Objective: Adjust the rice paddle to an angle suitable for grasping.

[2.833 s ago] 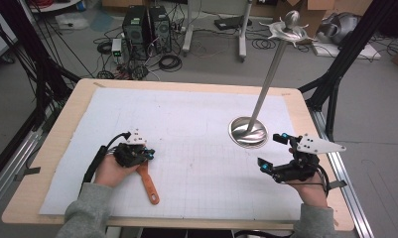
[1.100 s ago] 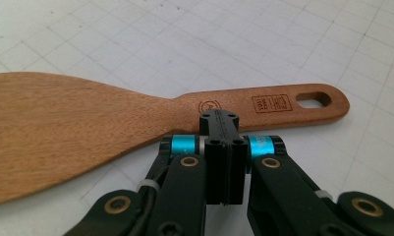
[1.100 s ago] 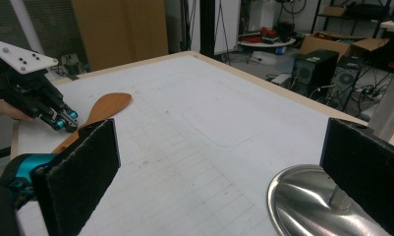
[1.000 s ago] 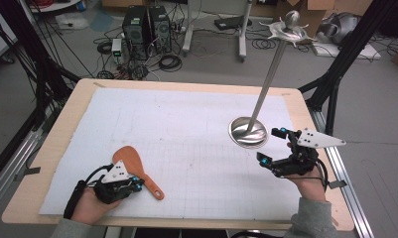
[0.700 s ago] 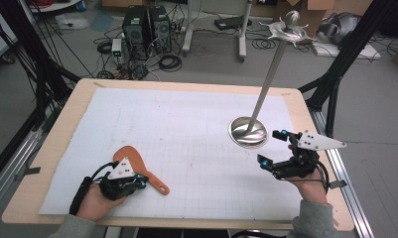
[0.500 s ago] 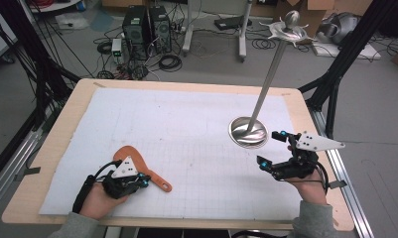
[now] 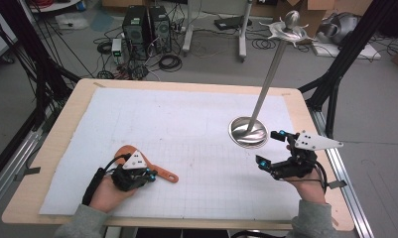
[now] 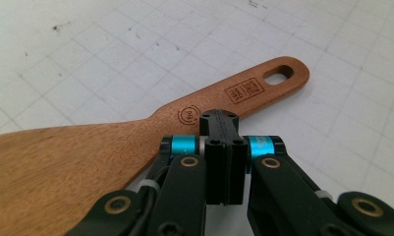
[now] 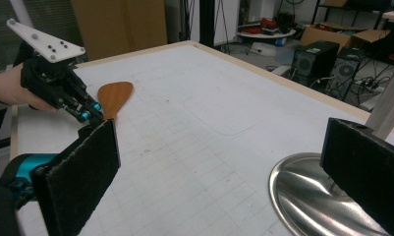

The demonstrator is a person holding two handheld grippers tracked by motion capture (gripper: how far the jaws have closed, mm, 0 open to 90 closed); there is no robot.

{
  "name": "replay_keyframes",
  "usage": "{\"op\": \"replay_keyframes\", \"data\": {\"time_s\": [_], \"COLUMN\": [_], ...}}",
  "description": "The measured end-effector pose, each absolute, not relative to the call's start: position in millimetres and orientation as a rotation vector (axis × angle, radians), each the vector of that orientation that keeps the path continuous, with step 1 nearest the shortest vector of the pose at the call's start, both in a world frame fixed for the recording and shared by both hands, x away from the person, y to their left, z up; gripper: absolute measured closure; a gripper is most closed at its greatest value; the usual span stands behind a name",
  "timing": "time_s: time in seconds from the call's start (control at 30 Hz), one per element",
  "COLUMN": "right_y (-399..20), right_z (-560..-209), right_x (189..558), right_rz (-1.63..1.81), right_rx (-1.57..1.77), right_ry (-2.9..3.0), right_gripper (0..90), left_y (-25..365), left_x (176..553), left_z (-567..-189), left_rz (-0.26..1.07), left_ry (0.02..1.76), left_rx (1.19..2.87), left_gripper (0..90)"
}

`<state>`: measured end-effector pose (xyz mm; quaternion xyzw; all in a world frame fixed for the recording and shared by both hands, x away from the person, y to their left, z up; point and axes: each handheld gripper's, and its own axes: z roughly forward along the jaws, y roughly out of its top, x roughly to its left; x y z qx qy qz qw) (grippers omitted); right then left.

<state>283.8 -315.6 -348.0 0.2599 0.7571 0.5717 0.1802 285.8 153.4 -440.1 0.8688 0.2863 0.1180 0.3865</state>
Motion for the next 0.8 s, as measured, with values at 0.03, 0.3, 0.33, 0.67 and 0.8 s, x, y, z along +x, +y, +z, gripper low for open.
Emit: {"op": "replay_keyframes", "data": {"time_s": [0.03, 0.3, 0.33, 0.67, 0.8], "right_y": [-317, -318, -317, -316, -315], "right_z": [-348, -347, -348, -348, -348], "right_x": [284, 283, 283, 284, 285], "right_rz": [1.612, 1.619, 1.618, 1.617, 1.617], "right_rx": [0.733, 0.733, 0.737, 0.726, 0.725], "right_ry": [2.14, 2.132, 2.137, 2.134, 2.14], "right_gripper": [0.2, 0.3, 0.2, 0.2, 0.2], "left_y": [150, 136, 135, 128, 120], "left_x": [289, 301, 303, 313, 322], "left_z": [-440, -439, -439, -438, -436], "left_rz": [0.302, 0.271, 0.262, 0.259, 0.276], "left_ry": [0.735, 0.757, 0.758, 0.783, 0.791], "left_rx": [2.211, 2.219, 2.217, 2.21, 2.234], "left_gripper": [89.5, 89.5, 89.6, 89.6, 89.5]}}
